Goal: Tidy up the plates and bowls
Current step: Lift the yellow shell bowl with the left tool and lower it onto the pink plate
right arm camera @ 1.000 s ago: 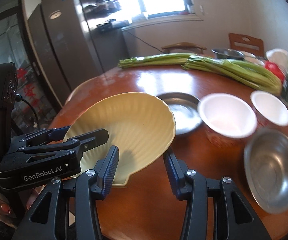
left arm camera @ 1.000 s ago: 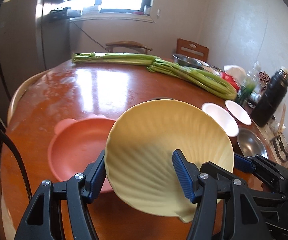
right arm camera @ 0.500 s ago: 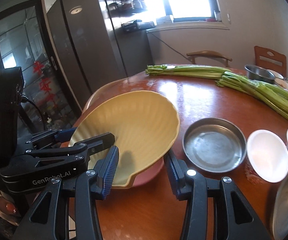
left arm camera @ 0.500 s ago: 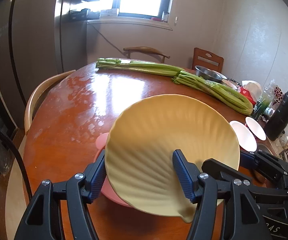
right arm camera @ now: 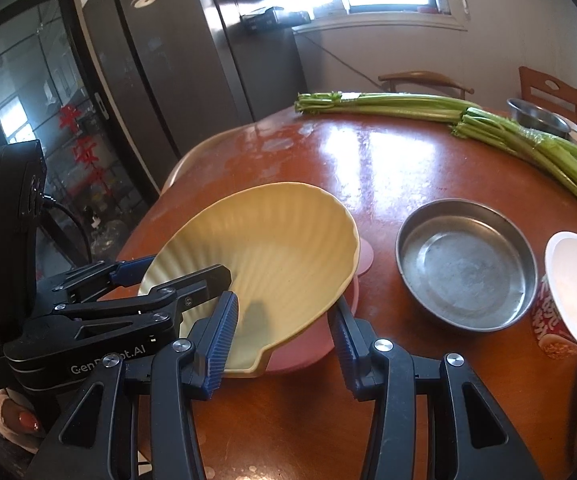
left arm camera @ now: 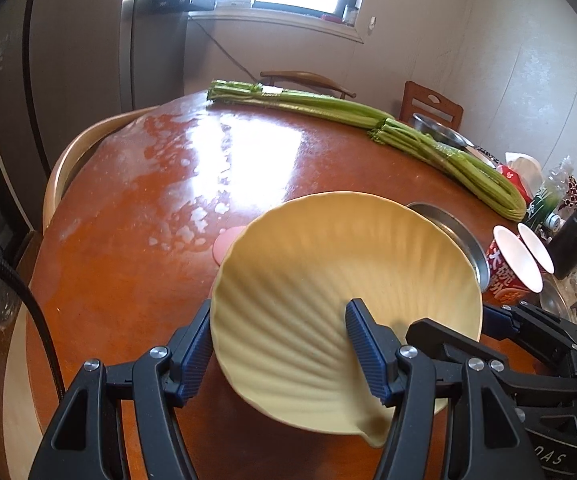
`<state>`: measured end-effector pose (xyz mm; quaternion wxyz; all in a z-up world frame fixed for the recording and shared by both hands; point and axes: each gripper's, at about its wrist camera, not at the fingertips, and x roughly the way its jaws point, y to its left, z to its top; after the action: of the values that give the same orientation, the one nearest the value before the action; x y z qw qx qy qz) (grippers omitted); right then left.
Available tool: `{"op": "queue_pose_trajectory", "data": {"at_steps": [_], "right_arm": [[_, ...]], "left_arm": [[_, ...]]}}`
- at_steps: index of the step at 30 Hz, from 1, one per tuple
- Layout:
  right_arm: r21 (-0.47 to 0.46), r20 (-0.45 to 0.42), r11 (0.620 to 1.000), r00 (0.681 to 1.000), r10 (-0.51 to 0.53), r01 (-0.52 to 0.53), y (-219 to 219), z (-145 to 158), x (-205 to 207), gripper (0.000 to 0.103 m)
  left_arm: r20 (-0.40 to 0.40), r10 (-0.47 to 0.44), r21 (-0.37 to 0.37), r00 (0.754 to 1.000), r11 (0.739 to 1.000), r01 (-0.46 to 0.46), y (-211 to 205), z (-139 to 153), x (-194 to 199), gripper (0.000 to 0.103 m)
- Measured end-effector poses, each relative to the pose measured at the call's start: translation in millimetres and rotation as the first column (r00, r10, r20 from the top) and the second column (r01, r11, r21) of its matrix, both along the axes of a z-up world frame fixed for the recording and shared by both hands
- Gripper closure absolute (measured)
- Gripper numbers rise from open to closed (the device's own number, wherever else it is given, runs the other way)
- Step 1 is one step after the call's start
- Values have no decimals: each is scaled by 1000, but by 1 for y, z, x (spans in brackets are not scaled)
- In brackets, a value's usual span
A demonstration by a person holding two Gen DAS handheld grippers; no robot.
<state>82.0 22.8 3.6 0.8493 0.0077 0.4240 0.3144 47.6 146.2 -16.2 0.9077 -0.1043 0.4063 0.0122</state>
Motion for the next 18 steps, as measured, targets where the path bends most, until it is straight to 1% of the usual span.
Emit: {"op": "queue_pose_trajectory", "data": {"at_steps": [12, 18], "right_arm": [[-15, -44, 1000, 999, 10, -11, 5, -11, 2, 54], [-30, -41, 999, 999, 11, -12, 2, -11, 0, 54]], "left_arm": [[-4, 6, 42, 1000, 999, -6, -2, -5, 3, 39], [-4, 11, 63, 1000, 998, -11, -4, -5, 3, 39]]}}
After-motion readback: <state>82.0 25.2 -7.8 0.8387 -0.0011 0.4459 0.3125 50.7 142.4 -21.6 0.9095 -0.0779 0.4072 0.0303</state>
